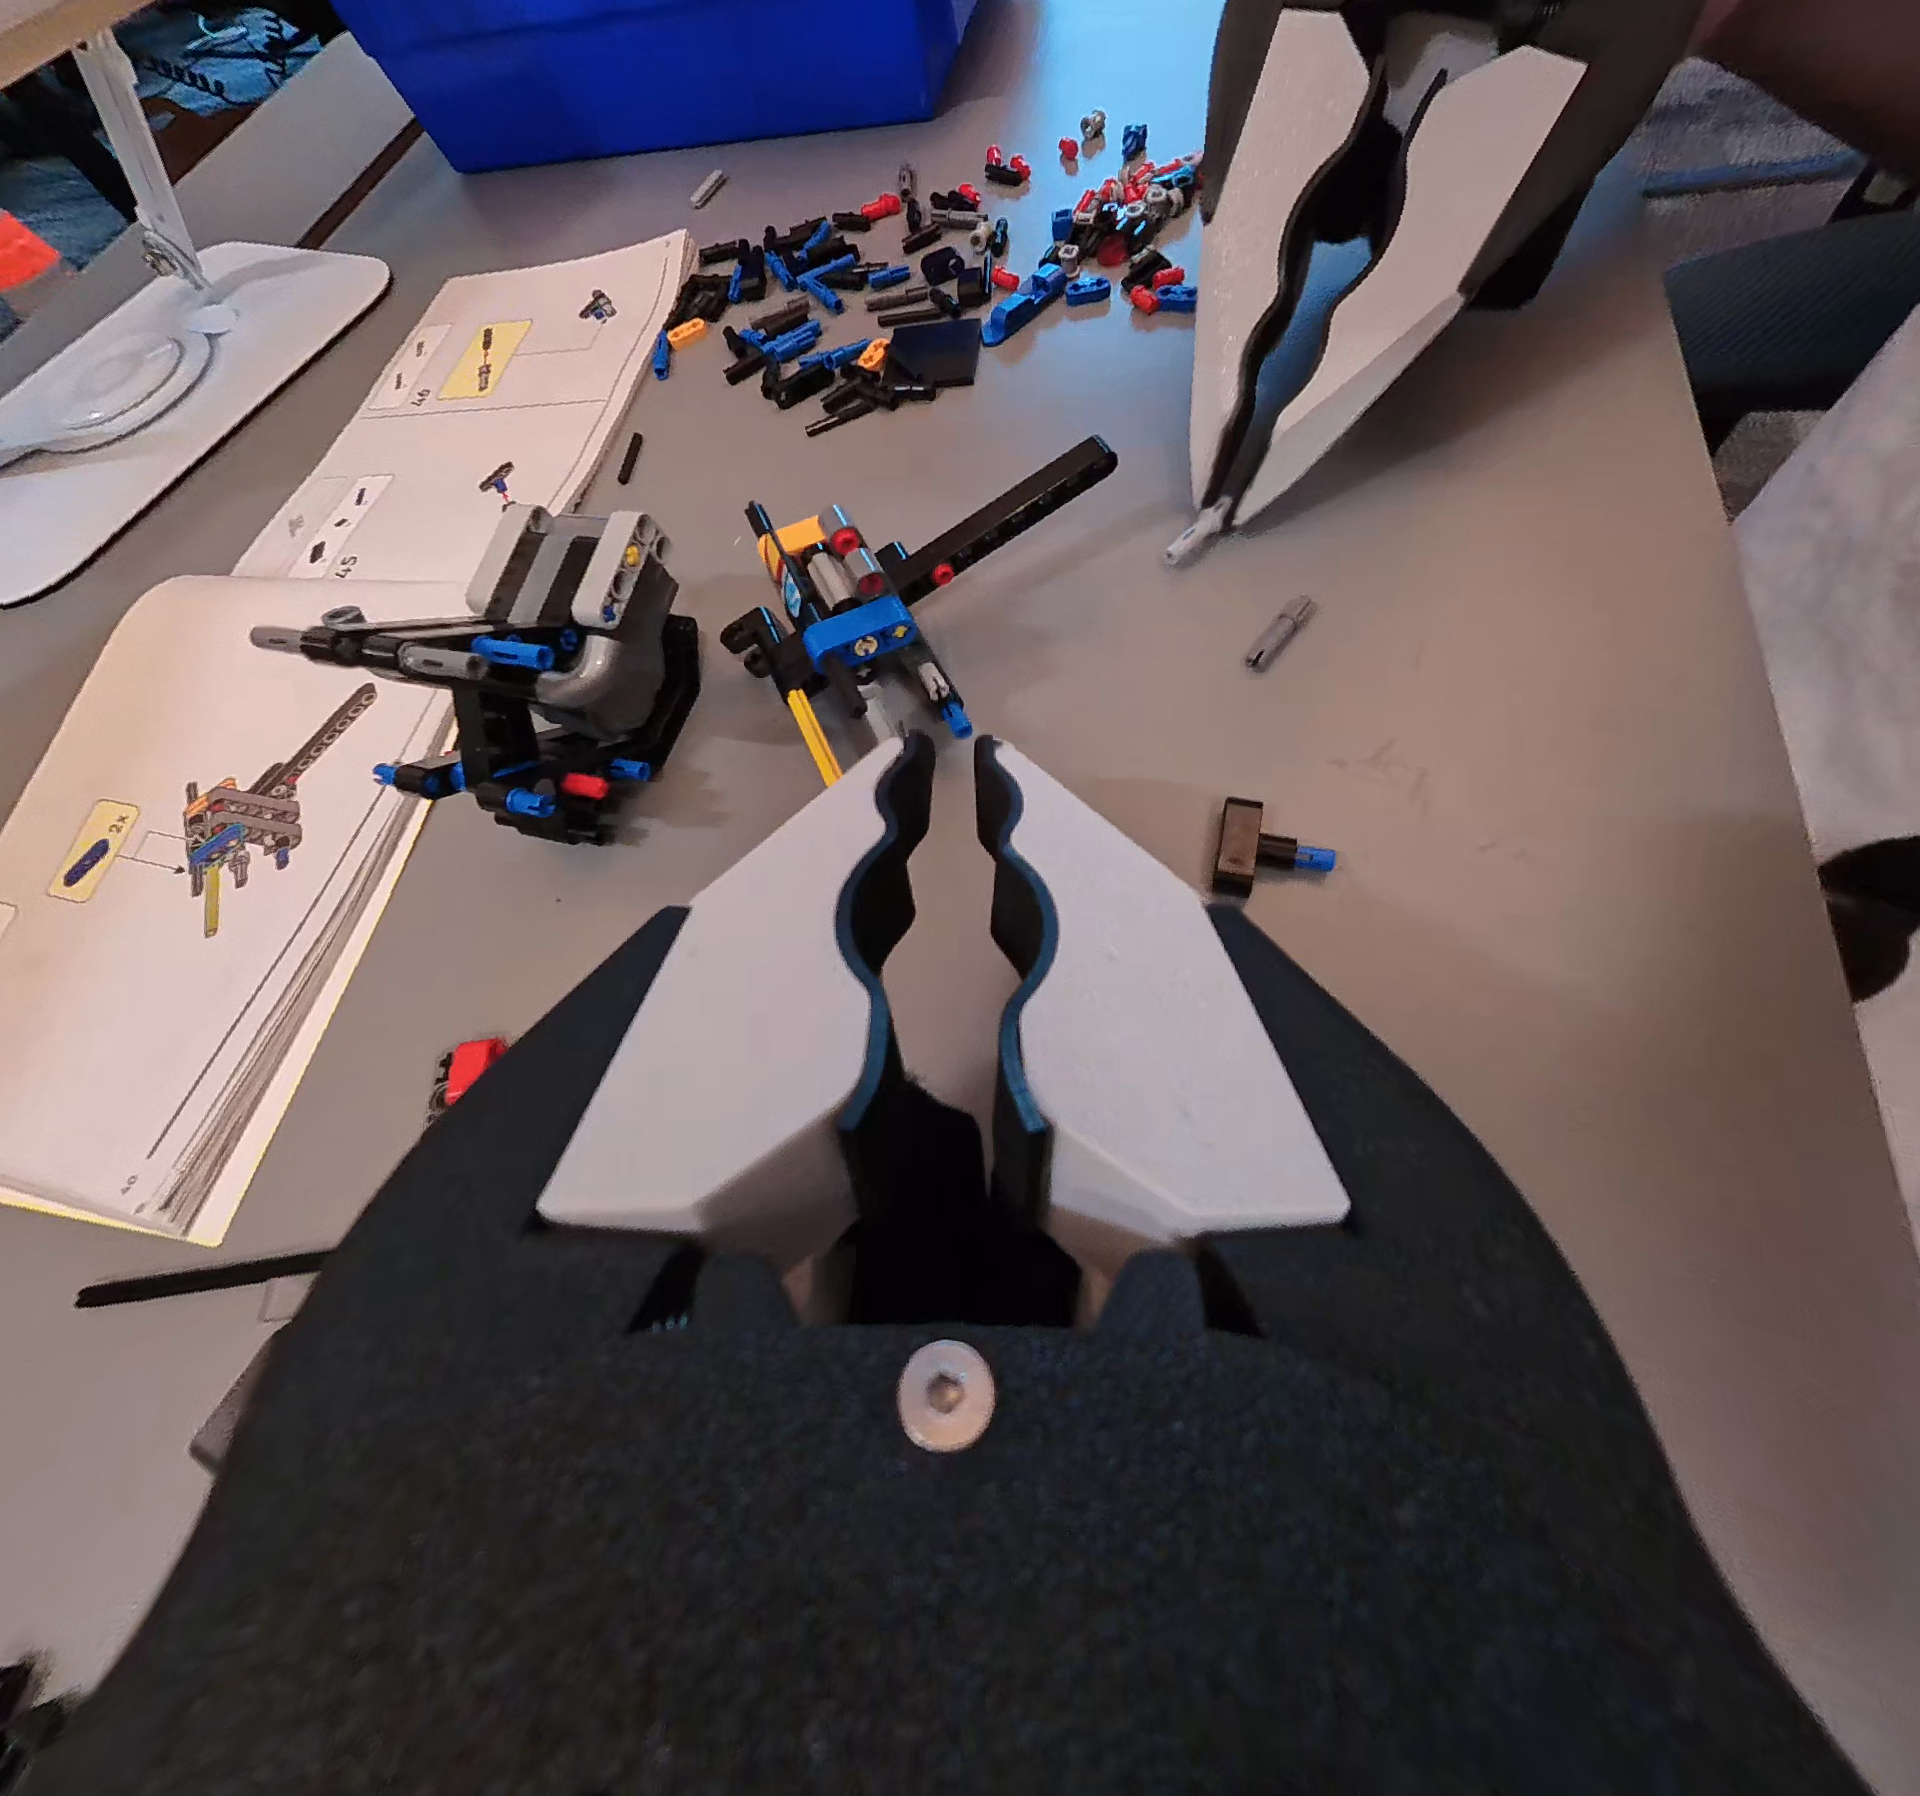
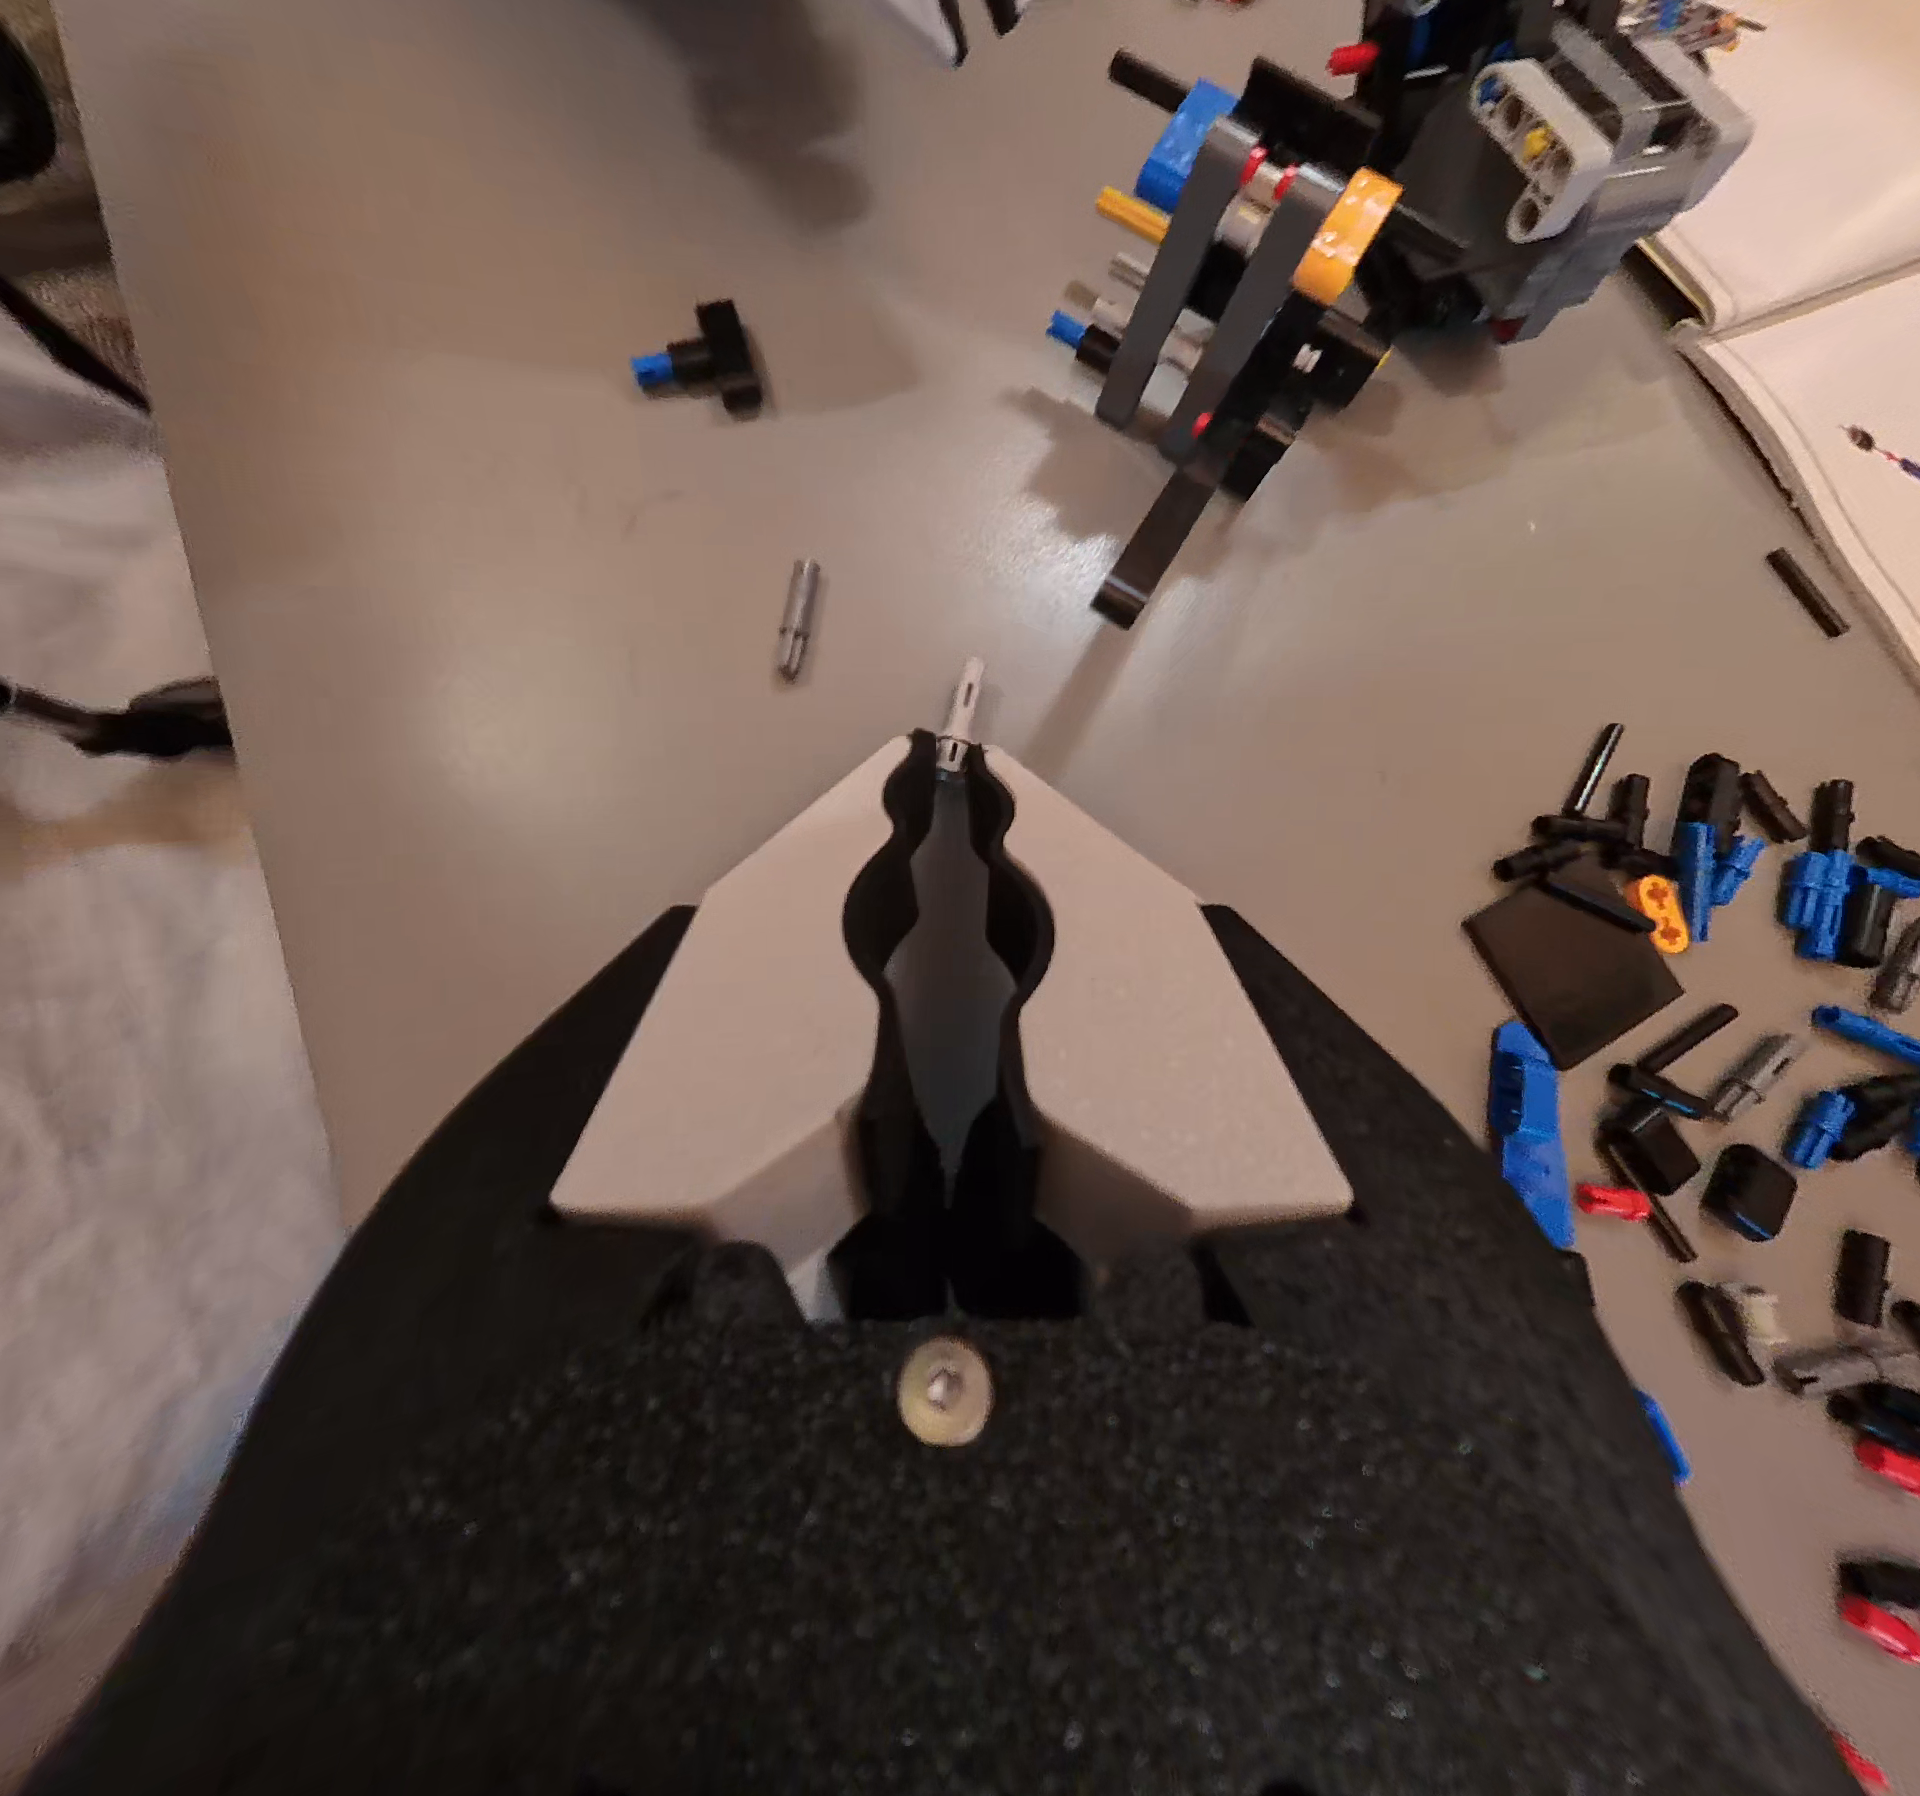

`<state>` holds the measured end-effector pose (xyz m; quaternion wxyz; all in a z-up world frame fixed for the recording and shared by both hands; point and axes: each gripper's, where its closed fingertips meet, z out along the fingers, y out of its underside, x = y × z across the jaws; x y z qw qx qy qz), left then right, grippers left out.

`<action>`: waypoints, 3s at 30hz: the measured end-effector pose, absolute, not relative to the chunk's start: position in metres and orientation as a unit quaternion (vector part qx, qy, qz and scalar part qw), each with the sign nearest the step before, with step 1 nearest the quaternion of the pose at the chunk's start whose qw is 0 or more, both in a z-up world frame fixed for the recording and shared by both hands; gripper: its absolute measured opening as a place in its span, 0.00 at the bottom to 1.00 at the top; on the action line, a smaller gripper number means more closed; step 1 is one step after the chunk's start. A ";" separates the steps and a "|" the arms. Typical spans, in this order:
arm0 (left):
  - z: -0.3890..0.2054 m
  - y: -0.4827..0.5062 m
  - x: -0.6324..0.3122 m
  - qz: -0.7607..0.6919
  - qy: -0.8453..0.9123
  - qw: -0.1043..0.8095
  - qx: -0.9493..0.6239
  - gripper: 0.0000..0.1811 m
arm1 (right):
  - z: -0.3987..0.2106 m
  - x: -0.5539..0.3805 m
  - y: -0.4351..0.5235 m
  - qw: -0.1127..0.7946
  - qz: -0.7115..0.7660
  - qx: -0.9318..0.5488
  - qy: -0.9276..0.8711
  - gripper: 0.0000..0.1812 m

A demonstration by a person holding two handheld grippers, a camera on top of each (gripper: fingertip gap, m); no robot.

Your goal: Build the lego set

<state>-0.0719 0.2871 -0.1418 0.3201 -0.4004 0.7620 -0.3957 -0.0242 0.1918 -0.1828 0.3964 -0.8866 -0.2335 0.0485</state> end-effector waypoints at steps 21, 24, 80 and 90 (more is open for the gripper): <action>-0.114 0.231 -0.067 -0.207 0.846 0.454 -0.189 0.15 | -0.115 -0.072 0.222 0.463 0.374 -0.798 -0.099 0.02; -0.124 0.230 -0.061 -0.147 0.857 0.474 -0.140 0.11 | -0.113 -0.075 0.222 0.460 0.372 -0.799 -0.108 0.02; -0.070 0.213 -0.064 -0.452 0.705 0.498 -0.226 0.02 | -0.067 -0.077 0.223 0.516 0.614 -0.597 0.014 0.03; -0.072 0.215 -0.064 -0.442 0.711 0.500 -0.222 0.02 | -0.069 -0.079 0.222 0.516 0.603 -0.609 0.007 0.05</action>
